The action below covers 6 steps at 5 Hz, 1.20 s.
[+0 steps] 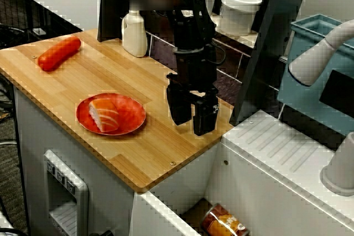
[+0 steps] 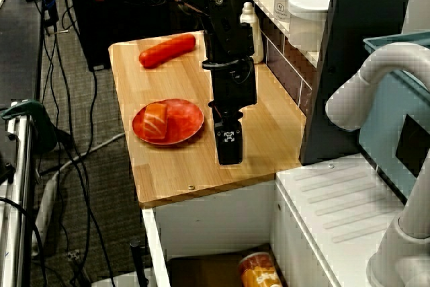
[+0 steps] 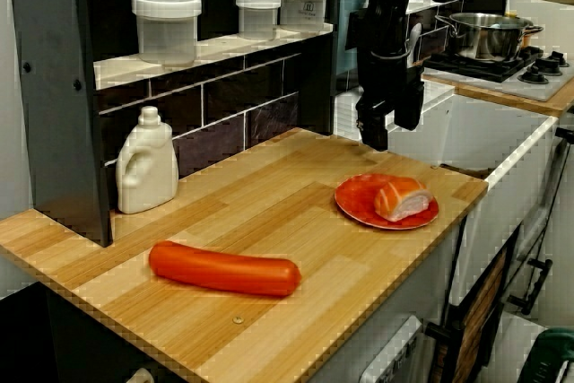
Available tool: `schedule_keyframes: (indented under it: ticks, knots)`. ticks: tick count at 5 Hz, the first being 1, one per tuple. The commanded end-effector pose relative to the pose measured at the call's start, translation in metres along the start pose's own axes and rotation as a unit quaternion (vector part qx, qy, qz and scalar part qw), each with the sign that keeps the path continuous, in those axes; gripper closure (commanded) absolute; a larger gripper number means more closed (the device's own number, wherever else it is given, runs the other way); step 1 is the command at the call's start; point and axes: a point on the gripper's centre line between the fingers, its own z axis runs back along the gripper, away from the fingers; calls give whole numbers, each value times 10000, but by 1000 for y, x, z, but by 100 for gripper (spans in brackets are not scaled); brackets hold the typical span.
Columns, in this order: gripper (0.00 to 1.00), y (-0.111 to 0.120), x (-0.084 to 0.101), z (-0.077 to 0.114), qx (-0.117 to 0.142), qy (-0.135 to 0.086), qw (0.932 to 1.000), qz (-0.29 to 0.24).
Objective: Push into sink
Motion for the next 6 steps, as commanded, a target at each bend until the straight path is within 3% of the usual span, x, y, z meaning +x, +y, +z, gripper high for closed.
schedule_keyframes:
  ticks: [1, 2, 6]
  knots:
    - [0, -29, -3, 15, -41, -252, 9991, -333]
    - [0, -38, -10, 14, 137, -245, 9976, -641]
    - [0, -38, -10, 14, 137, -245, 9976, -641]
